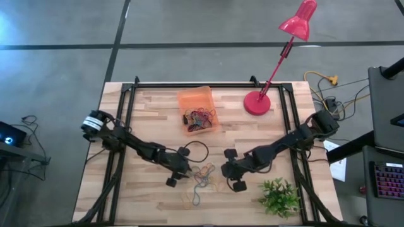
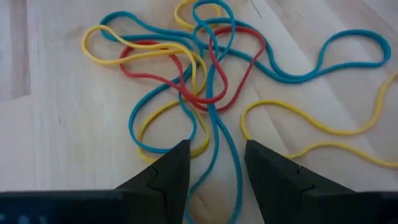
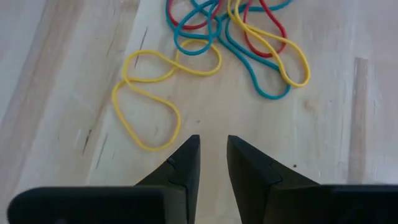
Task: Pick and place rubber bands into bin
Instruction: Put the blue rubber band into the orange bin
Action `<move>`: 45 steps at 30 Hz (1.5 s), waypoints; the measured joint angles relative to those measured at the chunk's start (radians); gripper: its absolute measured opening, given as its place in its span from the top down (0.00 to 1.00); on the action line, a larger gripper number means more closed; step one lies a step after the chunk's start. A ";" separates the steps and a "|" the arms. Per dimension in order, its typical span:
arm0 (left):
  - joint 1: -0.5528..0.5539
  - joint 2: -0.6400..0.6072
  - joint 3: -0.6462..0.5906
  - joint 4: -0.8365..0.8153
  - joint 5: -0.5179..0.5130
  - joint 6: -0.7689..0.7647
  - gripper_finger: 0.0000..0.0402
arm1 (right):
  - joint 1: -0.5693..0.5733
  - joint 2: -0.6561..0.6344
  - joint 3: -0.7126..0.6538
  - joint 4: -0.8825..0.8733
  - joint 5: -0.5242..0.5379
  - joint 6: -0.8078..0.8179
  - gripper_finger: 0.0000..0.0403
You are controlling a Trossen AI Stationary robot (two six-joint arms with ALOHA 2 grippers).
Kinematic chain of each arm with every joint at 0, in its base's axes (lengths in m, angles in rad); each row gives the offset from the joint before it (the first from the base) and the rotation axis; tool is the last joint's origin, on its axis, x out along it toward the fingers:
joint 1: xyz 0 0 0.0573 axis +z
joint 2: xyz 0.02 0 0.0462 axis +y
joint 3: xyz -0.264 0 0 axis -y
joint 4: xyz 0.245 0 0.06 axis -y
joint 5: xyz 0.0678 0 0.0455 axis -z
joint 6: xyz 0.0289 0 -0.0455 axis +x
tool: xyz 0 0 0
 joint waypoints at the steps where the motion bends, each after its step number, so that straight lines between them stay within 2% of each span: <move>1: 0.000 0.009 0.003 -0.001 -0.006 -0.011 0.65 | 0.002 0.000 0.000 0.001 0.000 0.000 0.83; 5: 0.007 0.024 0.012 -0.013 -0.032 -0.043 0.66 | 0.004 0.000 0.000 0.001 0.000 0.000 0.83; 8: 0.009 0.025 0.013 -0.033 -0.051 -0.047 0.70 | 0.004 0.000 0.000 0.000 0.000 0.000 0.83; 11: 0.010 0.026 0.012 -0.040 -0.064 -0.048 0.80 | 0.004 0.000 0.000 0.001 0.000 0.003 0.83; 14: 0.010 0.032 0.012 -0.052 -0.090 -0.047 0.94 | 0.004 0.000 0.000 0.001 0.000 0.005 0.83; 16: 0.010 0.037 0.011 -0.060 -0.112 -0.047 0.98 | 0.004 0.000 0.000 0.001 0.005 0.007 0.83; 32: -0.146 0.047 0.034 -0.082 -0.702 0.003 1.00 | 0.010 0.000 0.000 -0.001 0.050 0.003 0.83; 37: -0.185 0.041 0.059 -0.088 -0.868 0.072 1.00 | 0.012 0.000 0.000 0.000 0.071 0.004 0.83; 45: -0.195 -0.027 0.087 -0.082 -1.009 0.197 1.00 | 0.012 0.000 -0.002 0.000 0.073 0.005 0.83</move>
